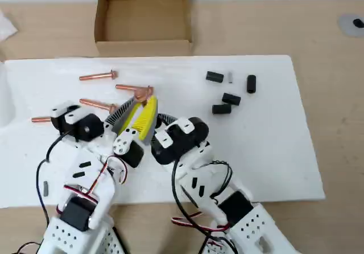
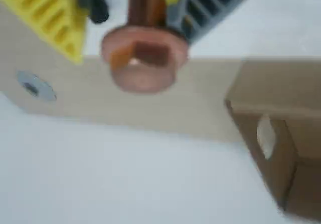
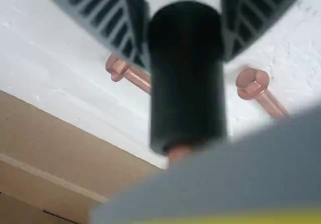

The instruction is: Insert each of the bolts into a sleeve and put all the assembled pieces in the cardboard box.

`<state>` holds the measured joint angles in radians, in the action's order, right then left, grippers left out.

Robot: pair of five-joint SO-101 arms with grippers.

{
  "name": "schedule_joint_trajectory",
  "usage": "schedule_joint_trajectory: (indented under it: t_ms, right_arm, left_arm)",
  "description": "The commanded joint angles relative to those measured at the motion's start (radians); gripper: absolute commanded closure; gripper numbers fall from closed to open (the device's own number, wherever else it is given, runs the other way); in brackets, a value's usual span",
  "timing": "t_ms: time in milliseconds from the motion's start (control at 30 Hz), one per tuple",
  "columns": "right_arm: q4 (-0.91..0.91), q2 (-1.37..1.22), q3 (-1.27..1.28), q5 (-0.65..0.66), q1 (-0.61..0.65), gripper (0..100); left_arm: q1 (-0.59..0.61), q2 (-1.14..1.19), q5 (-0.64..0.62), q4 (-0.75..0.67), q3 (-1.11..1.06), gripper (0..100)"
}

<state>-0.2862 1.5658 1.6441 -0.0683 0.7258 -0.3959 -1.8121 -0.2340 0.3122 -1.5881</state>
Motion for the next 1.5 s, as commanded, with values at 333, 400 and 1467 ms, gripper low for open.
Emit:
schedule_joint_trajectory:
  t_ms: [333,400,1467]
  right_arm:
    - [0.028,0.018,-0.016,-0.006,0.005,98.9]
    - [0.028,0.018,-0.03,-0.02,-0.013,98.9]
    - [0.058,-1.158,-1.148,-0.002,-0.298,98.9]
  left_arm:
    - [-0.005,-0.01,0.064,0.411,0.311,80]
    - [-0.005,-0.01,0.115,0.477,0.356,80]
    - [0.428,0.13,0.328,0.493,0.255,100]
